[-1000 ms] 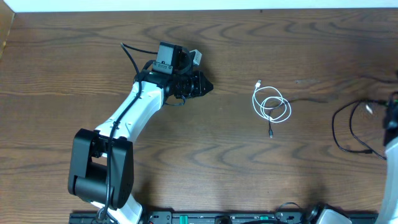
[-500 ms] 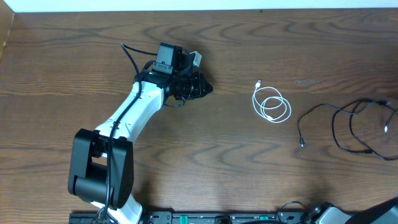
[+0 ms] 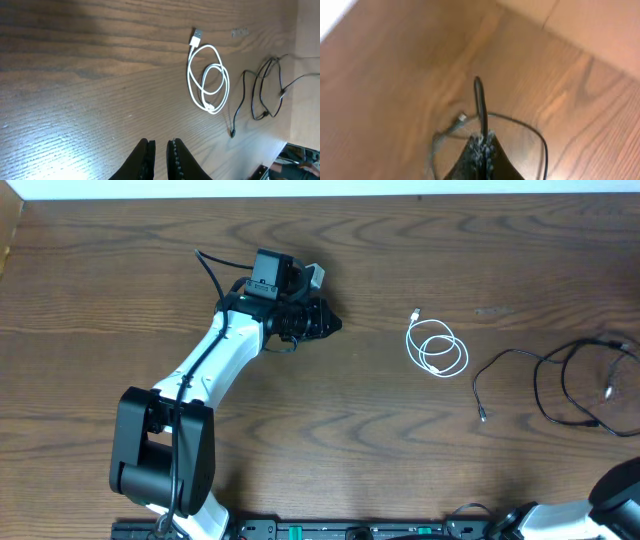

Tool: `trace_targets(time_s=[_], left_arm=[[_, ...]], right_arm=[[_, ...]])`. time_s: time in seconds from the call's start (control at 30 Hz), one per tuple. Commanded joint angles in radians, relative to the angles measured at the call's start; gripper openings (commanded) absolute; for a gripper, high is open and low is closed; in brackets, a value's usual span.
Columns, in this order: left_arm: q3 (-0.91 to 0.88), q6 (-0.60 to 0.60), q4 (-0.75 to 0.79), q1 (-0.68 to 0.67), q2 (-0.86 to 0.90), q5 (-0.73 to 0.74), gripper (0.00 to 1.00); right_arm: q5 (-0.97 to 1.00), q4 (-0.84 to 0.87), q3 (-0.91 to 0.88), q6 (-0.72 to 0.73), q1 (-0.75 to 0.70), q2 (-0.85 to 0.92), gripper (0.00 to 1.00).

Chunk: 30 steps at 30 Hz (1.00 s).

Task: Untangle cables

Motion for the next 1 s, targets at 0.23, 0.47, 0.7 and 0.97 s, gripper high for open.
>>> trace_targets(time_s=[0.23,0.47,0.7,0.97], left_arm=[[0.013,0.021,-0.019,-0.002,-0.012,-0.036,0.15],[0.013,0.021,-0.024,-0.002,-0.012,-0.036,0.15],[0.013,0.021,-0.03,-0.002,-0.012,-0.036,0.15],[0.013,0.021,-0.03,-0.002,-0.012,-0.036,0.15]], right_arm=[[-0.082,-0.11,0.413,-0.019,-0.003,0.003,0.01],[-0.026,-0.122,0.412,-0.019,-0.002,0.037,0.01],[-0.119,-0.163,0.412,-0.019,-0.001,0.157,0.47],[-0.478,-0.236,0.412,-0.019,0.014,0.258,0.99]])
